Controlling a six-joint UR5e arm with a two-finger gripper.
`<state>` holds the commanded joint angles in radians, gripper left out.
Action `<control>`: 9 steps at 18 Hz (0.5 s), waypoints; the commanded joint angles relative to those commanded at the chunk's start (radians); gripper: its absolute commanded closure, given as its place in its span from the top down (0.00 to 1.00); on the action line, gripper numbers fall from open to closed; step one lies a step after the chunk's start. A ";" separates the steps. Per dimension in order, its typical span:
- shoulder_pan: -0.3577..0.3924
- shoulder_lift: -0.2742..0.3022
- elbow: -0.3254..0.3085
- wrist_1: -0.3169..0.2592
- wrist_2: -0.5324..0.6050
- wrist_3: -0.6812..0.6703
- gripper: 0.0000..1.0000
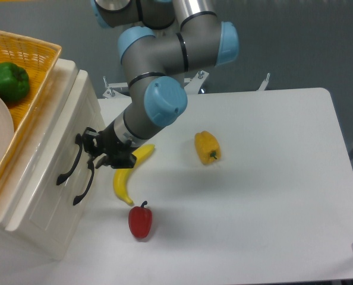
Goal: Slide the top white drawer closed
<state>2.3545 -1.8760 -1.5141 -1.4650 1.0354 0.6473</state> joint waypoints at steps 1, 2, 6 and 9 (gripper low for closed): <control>0.018 0.000 0.006 0.002 0.000 0.000 0.34; 0.037 -0.002 0.009 0.003 0.002 0.000 0.35; 0.104 -0.003 0.015 0.092 0.082 0.000 0.37; 0.144 -0.024 0.035 0.115 0.139 0.000 0.38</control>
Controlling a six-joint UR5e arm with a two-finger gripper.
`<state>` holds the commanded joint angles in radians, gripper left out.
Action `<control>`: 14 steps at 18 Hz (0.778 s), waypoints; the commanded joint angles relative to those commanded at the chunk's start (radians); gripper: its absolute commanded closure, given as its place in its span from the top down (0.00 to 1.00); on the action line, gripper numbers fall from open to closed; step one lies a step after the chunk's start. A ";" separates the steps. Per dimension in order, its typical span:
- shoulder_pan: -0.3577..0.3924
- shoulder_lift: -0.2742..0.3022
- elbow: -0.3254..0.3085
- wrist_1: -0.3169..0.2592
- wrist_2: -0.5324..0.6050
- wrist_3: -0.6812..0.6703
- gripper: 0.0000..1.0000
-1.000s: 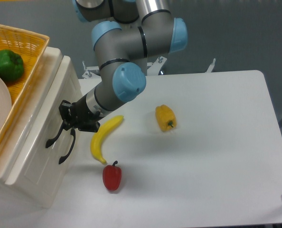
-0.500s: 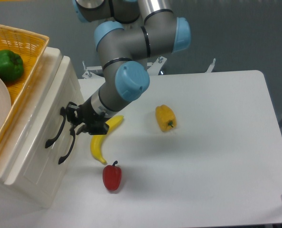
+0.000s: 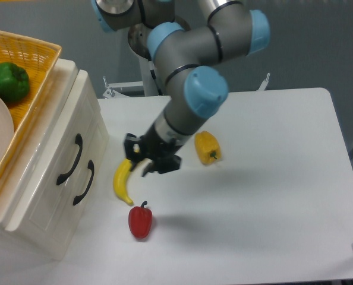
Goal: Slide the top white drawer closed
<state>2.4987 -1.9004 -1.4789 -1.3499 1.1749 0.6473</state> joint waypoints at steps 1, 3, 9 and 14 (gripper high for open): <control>0.015 -0.012 0.011 0.011 0.008 0.002 0.39; 0.049 -0.043 0.023 0.055 0.022 0.021 0.44; 0.091 -0.118 0.058 0.141 0.191 0.116 1.00; 0.114 -0.181 0.117 0.141 0.284 0.269 1.00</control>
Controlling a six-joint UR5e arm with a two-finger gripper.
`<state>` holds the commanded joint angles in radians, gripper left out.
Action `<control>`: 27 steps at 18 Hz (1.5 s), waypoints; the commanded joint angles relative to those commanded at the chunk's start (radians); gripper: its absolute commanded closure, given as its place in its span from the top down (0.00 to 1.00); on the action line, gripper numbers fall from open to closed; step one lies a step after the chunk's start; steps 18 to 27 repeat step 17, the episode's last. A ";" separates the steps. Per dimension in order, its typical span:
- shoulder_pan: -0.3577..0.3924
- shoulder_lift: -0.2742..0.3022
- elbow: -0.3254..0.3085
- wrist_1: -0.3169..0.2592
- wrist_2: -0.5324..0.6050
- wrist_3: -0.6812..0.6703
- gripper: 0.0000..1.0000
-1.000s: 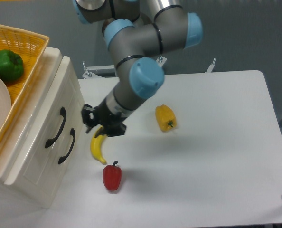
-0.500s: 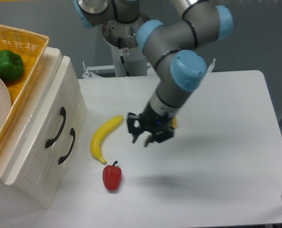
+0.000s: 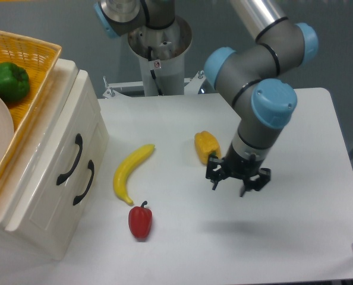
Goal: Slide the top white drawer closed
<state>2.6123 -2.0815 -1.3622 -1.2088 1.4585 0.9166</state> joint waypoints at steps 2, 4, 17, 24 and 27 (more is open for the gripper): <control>0.032 -0.017 0.006 0.000 0.017 0.161 1.00; 0.057 -0.038 0.038 -0.003 0.020 0.263 1.00; 0.103 -0.127 0.104 0.002 0.131 0.649 1.00; 0.103 -0.127 0.104 0.002 0.131 0.649 1.00; 0.103 -0.127 0.104 0.002 0.131 0.649 1.00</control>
